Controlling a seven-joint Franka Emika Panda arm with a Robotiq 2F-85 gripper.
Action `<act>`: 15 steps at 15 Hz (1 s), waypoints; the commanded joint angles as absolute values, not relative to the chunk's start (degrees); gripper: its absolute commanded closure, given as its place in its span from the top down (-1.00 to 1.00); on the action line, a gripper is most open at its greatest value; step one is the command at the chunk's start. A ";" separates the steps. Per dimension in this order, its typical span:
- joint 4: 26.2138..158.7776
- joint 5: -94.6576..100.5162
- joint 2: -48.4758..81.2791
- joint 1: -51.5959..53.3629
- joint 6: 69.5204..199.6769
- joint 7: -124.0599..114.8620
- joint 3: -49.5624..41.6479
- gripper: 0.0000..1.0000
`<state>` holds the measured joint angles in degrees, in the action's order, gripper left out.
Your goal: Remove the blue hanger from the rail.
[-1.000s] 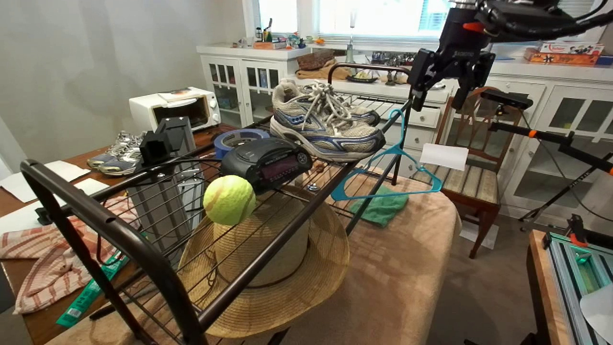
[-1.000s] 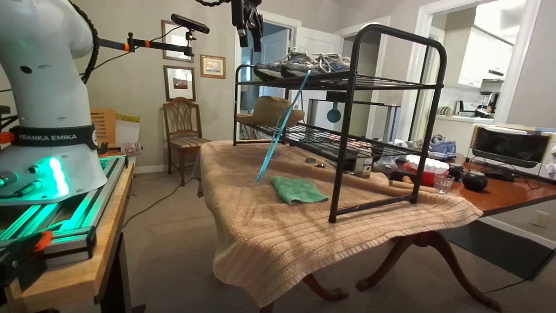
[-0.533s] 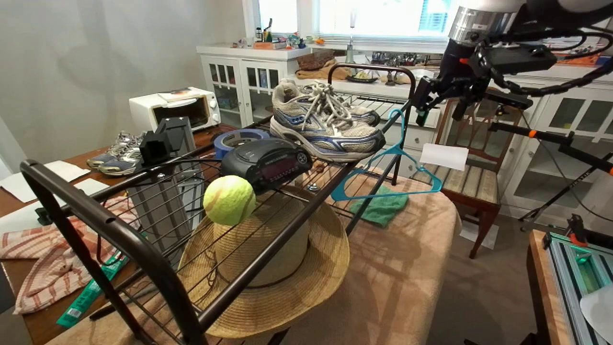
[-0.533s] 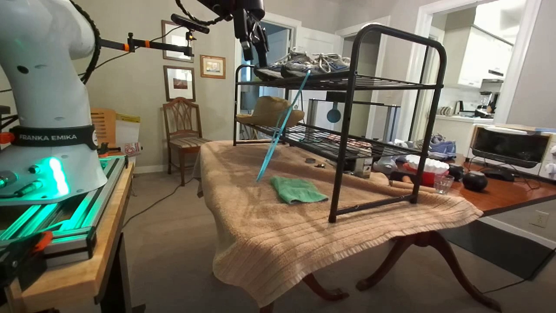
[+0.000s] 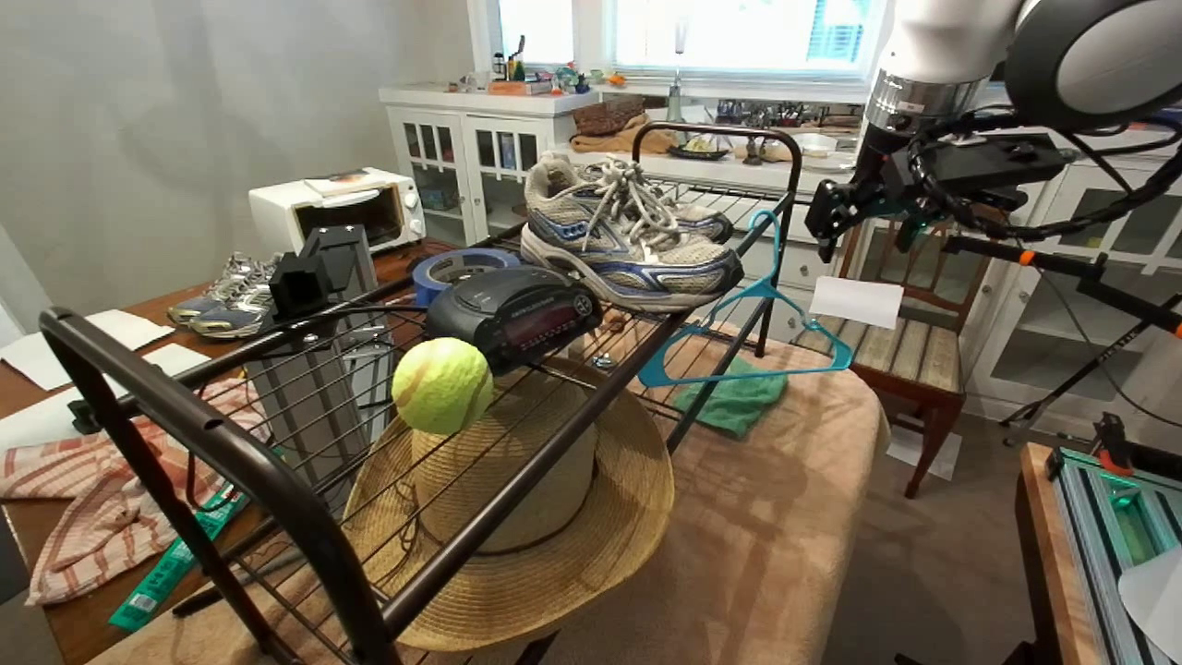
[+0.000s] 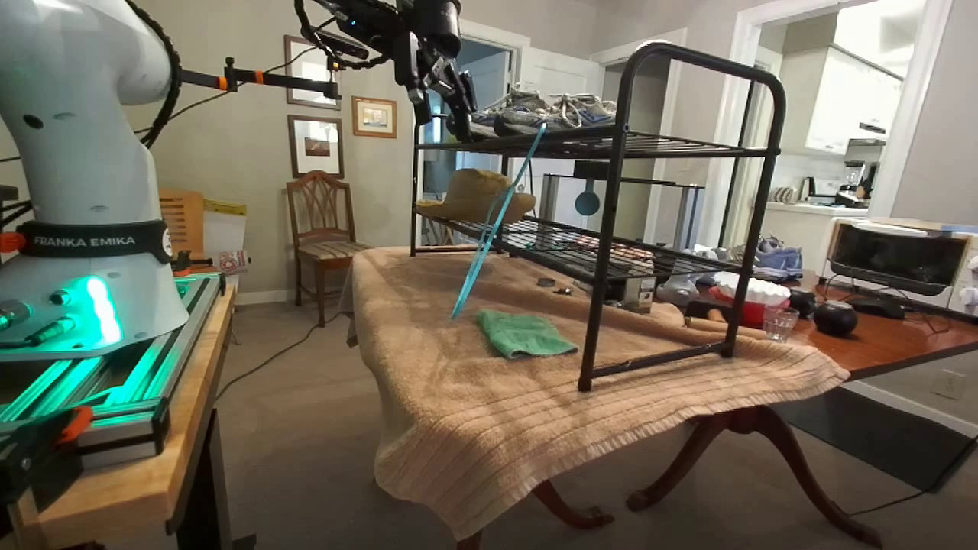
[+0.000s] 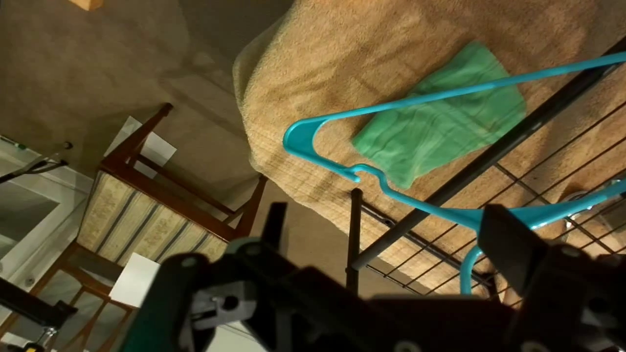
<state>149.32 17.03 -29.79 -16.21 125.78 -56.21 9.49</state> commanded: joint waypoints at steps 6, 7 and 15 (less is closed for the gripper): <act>151.66 21.38 -29.71 -17.17 135.66 -56.93 5.70 1.00; 152.16 22.12 -29.53 -17.63 138.52 -56.20 4.88 1.00; 156.42 26.99 -25.63 -24.02 157.85 -51.74 3.77 1.00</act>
